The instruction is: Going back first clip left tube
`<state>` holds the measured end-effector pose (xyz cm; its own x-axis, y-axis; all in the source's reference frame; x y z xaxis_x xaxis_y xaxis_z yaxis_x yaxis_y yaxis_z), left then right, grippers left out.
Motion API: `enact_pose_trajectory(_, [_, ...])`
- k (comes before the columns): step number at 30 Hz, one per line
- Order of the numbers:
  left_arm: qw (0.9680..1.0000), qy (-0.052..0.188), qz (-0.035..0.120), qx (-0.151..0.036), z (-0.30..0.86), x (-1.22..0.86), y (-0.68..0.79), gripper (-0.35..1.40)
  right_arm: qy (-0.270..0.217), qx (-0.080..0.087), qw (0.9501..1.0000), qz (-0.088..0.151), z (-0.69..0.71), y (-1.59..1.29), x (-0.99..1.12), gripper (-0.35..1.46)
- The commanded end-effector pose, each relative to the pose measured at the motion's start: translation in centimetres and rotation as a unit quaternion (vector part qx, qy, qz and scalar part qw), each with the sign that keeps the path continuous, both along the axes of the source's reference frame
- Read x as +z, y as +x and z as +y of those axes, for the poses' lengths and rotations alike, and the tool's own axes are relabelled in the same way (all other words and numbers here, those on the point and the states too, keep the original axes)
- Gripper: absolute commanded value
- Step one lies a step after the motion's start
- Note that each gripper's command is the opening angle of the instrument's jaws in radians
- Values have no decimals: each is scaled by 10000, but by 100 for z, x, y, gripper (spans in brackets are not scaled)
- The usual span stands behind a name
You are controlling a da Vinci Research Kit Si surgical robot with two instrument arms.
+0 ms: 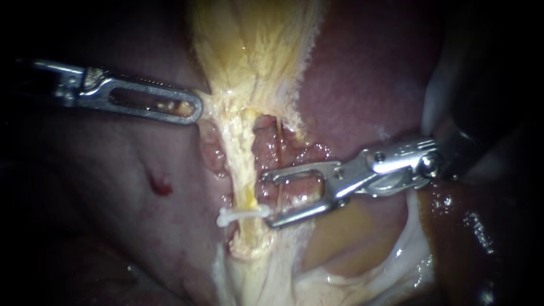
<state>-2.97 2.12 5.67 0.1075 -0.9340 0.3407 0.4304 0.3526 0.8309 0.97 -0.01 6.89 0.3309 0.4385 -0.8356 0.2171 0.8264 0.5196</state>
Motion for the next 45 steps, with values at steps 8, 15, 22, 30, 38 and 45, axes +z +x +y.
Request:
enact_pose_trajectory(8, [10000, 0, -1, 1, 0, 0, 1, -35, -172, 130, 9998, -16, 30, -45, -40, 50])
enact_pose_trajectory(15, [10000, 0, -1, 1, 0, 0, 1, -35, -297, 251, 9992, -52, 45, -66, -65, 50])
enact_pose_trajectory(22, [10000, -12, 7, -5, -2, 3, -2, -35, -308, 242, 9992, -44, 45, -67, -67, 50])
enact_pose_trajectory(30, [9999, -25, 101, 51, -11, 23, -23, -35, -303, 228, 9993, -34, 43, -67, -69, 50])
enact_pose_trajectory(38, [9996, -25, 198, 186, -17, 60, -47, -35, -307, 220, 9993, -47, 43, -66, -70, 50])
enact_pose_trajectory(45, [9994, -21, 259, 235, -17, 85, -54, -35, -307, 222, 9993, -48, 43, -65, -70, 50])
